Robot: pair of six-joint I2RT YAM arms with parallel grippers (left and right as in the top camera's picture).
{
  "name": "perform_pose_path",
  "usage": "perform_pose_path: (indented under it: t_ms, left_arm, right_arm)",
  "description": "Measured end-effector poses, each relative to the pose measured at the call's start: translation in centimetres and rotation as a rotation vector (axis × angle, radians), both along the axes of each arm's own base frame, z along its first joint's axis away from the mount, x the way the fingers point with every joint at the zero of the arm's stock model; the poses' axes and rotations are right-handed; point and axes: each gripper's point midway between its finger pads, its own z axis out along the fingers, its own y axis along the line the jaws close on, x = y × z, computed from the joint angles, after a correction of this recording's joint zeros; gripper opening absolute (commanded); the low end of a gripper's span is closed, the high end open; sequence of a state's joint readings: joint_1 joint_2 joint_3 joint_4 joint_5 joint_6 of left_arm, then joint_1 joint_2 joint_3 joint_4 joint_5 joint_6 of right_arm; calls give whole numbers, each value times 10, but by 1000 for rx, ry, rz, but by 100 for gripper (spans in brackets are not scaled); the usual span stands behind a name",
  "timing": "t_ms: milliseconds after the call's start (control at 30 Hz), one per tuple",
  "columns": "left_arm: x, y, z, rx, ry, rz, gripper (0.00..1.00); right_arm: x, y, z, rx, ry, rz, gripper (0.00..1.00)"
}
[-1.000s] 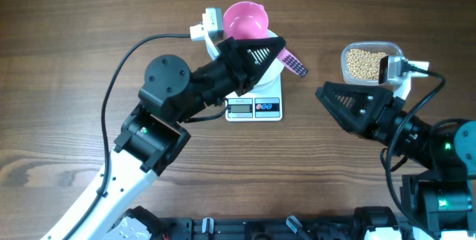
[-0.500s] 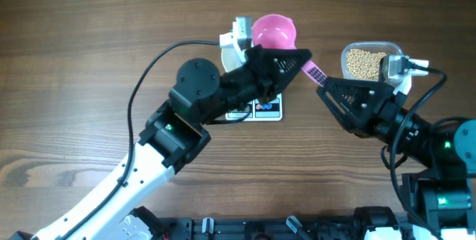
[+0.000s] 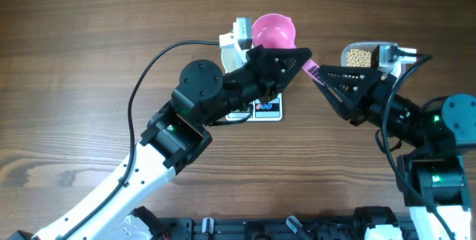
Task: Scoop item into bowl and weigh 150g on scale
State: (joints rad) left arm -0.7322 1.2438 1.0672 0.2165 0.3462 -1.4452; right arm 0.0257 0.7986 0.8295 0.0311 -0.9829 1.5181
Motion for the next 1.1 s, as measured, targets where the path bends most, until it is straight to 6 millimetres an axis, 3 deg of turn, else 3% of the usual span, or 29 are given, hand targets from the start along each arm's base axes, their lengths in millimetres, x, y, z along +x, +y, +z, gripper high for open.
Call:
perform_pose_path:
  t_ms: [267,500,1100]
  left_arm:
    - [6,2,-3,20,-19,37,4]
    - [8,-7,-14,41,-5,45,4]
    - [10,-7,-11,33,-14,61,4]
  right_arm:
    - [0,0,0,0,0,0,34]
    - [1,0,-1,0,5,-1,30]
    - [15,0,-13,-1,54,-8,23]
